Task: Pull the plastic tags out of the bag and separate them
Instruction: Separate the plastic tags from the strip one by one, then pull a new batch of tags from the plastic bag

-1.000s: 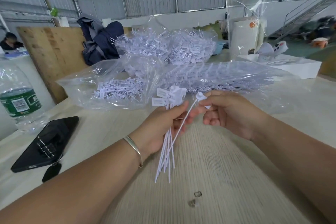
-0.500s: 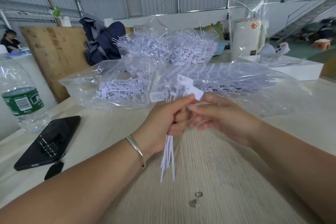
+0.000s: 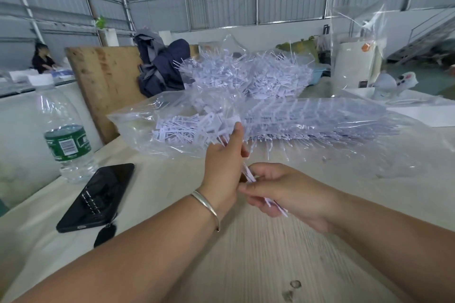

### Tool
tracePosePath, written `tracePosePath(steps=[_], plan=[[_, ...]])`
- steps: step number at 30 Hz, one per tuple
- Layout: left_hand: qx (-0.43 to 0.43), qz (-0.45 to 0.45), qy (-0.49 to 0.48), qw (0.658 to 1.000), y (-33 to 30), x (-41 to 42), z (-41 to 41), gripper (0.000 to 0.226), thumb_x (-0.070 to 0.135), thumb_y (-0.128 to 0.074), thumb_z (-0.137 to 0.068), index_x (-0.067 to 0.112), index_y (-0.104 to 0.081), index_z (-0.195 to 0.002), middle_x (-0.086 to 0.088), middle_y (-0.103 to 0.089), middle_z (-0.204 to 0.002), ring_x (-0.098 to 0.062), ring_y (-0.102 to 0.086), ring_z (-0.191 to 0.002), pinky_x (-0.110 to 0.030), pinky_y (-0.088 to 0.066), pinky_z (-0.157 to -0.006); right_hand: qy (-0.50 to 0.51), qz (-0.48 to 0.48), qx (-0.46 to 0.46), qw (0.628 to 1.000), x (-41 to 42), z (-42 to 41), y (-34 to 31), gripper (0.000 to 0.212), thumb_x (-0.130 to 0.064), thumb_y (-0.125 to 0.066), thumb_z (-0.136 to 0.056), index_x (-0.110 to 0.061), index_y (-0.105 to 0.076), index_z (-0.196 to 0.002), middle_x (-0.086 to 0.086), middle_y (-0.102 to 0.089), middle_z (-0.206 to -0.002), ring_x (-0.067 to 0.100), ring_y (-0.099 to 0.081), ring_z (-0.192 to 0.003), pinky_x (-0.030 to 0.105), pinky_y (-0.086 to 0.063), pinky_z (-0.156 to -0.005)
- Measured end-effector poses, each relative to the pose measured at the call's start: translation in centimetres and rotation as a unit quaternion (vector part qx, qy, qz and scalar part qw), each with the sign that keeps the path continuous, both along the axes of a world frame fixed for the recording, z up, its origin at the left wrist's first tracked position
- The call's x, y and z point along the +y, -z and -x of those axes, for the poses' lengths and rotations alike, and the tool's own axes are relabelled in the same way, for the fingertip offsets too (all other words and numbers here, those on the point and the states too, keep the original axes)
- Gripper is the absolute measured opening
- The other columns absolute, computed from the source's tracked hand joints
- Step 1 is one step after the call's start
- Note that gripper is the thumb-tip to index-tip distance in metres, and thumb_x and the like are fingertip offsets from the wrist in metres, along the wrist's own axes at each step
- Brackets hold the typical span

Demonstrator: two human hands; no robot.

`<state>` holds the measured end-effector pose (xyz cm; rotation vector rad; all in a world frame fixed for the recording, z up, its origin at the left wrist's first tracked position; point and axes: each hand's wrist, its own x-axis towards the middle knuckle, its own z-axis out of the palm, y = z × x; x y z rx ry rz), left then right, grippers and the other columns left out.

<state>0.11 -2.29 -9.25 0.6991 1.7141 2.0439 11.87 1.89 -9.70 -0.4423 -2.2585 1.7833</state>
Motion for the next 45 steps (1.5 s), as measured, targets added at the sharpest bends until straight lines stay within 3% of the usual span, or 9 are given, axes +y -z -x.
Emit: tracePosePath(steps=[4,10,14,16,20,29,38,42,45], plan=[[-0.039,-0.016,0.07,0.997,0.2,-0.2,0.9,0.044,0.05,-0.059,-0.091,0.009,-0.053,-0.074,0.001,-0.05,-0.054,-0.011,-0.044,-0.04,-0.016,-0.032,-0.037,0.076,-0.006,-0.019,0.997,0.1,2.8,-0.6,0.029,-0.011,-0.038,-0.099,-0.015,-0.044,-0.071,-0.005,-0.041,-0.047,0.006,-0.03,-0.036,0.016,-0.018,-0.036],[-0.065,-0.01,-0.003,0.998,1.0,0.1,3.3,0.038,0.041,-0.056,-0.093,0.003,-0.058,-0.092,-0.012,-0.054,-0.073,-0.023,-0.055,-0.067,-0.032,-0.043,-0.061,0.099,-0.1,-0.107,0.984,1.1,8.3,-2.5,0.027,-0.007,-0.031,-0.095,-0.013,-0.044,-0.072,0.008,-0.043,-0.049,0.013,-0.027,-0.038,0.017,-0.018,-0.037],[-0.107,-0.035,-0.09,0.989,1.2,0.1,5.6,0.03,0.026,-0.049,-0.095,0.001,-0.056,-0.109,-0.01,-0.06,-0.089,-0.023,-0.06,-0.068,-0.027,-0.036,-0.053,0.128,-0.166,-0.139,0.968,2.0,12.7,-4.0,0.025,-0.016,-0.038,-0.1,-0.007,-0.046,-0.079,0.015,-0.048,-0.058,0.018,-0.034,-0.043,0.022,-0.026,-0.043],[-0.122,-0.037,-0.11,0.986,1.5,0.2,6.3,0.026,0.023,-0.048,-0.095,0.002,-0.056,-0.109,-0.009,-0.058,-0.09,-0.022,-0.06,-0.07,-0.029,-0.036,-0.055,0.137,-0.119,-0.18,0.967,2.5,14.6,-4.5,0.026,-0.012,-0.036,-0.099,-0.007,-0.045,-0.075,0.013,-0.048,-0.054,0.016,-0.03,-0.039,0.019,-0.025,-0.041],[-0.161,-0.019,-0.124,0.979,2.2,0.3,7.3,0.03,0.019,-0.046,-0.094,-0.001,-0.058,-0.113,-0.014,-0.064,-0.094,-0.022,-0.058,-0.077,-0.03,-0.038,-0.062,0.103,0.143,-0.253,0.951,3.2,17.1,-4.7,0.027,-0.009,-0.031,-0.096,-0.01,-0.036,-0.07,0.004,-0.044,-0.037,0.008,-0.022,-0.022,0.009,-0.014,-0.033],[-0.198,-0.03,-0.126,0.972,2.4,0.9,7.9,0.023,0.024,-0.043,-0.099,0.008,-0.057,-0.106,-0.004,-0.06,-0.088,-0.014,-0.053,-0.057,-0.03,-0.037,-0.062,0.182,0.371,-0.041,0.91,4.4,21.1,-6.6,0.028,0.003,-0.023,-0.082,-0.017,-0.026,-0.063,-0.001,-0.022,-0.055,0.012,-0.018,-0.019,0.009,-0.01,-0.028],[-0.189,-0.025,-0.099,0.977,2.3,0.6,7.6,0.026,0.023,-0.042,-0.097,0.013,-0.063,-0.108,0.0,-0.061,-0.086,-0.009,-0.052,-0.05,-0.027,-0.036,-0.054,0.164,0.188,-0.073,0.965,3.0,20.8,-4.9,0.007,-0.011,-0.052,-0.092,-0.013,-0.046,-0.094,0.014,-0.048,-0.09,0.026,-0.06,-0.055,0.012,-0.021,-0.03],[-0.183,-0.042,-0.068,0.98,2.0,0.3,6.9,0.019,0.018,-0.044,-0.093,0.016,-0.063,-0.093,0.001,-0.057,-0.082,-0.011,-0.048,-0.055,-0.023,-0.035,-0.052,0.161,0.107,-0.08,0.978,2.6,19.2,-6.2,0.027,-0.024,-0.053,-0.095,-0.013,-0.043,-0.117,0.012,-0.044,-0.131,0.033,-0.064,-0.066,0.013,-0.023,-0.028],[-0.149,-0.025,-0.037,0.988,1.8,0.1,6.3,0.017,0.018,-0.05,-0.089,0.011,-0.064,-0.096,0.001,-0.058,-0.08,-0.01,-0.048,-0.054,-0.021,-0.034,-0.049,0.194,-0.074,-0.073,0.975,2.2,17.7,-6.9,0.016,-0.023,-0.056,-0.092,-0.01,-0.047,-0.09,0.009,-0.053,-0.083,0.026,-0.052,-0.057,0.016,-0.029,-0.034]])
